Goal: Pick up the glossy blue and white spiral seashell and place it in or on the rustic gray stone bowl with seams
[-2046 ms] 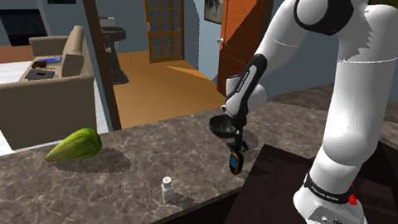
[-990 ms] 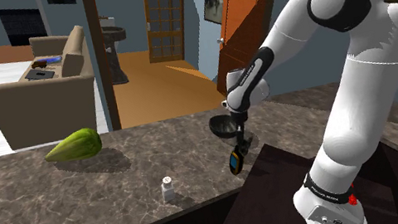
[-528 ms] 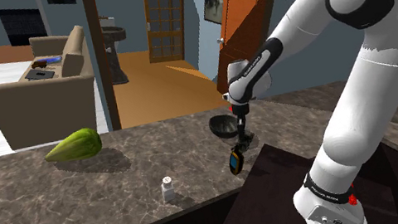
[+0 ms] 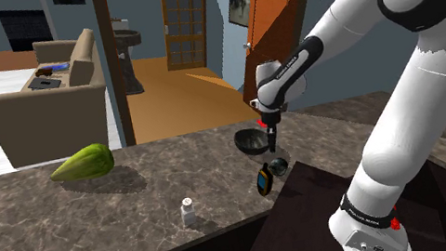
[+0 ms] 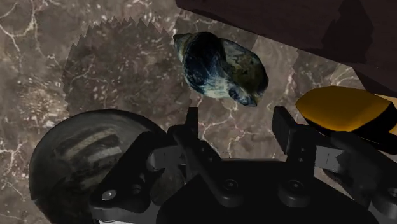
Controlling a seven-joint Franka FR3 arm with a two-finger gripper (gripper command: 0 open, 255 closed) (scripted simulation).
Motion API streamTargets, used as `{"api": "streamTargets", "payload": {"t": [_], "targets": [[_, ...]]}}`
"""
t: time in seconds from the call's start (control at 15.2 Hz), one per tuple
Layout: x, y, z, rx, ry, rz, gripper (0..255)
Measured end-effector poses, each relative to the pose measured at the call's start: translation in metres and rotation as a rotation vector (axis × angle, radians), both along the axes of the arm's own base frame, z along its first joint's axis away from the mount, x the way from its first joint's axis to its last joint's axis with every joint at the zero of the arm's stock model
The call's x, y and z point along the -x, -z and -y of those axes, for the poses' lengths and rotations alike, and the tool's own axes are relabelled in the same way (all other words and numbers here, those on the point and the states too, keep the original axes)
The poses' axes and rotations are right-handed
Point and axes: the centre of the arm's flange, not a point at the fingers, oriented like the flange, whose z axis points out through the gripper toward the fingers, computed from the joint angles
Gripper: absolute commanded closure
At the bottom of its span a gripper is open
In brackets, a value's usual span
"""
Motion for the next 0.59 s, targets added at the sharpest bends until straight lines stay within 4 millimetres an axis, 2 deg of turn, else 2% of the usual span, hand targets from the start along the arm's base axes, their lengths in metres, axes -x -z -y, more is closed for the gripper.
{"api": "streamTargets", "payload": {"t": [0.33,0.59], "targets": [[0.015,0.046,0.026,-0.025,-0.134,-0.046,0],[0.022,0.069,0.028,-0.03,-0.159,-0.054,0]]}}
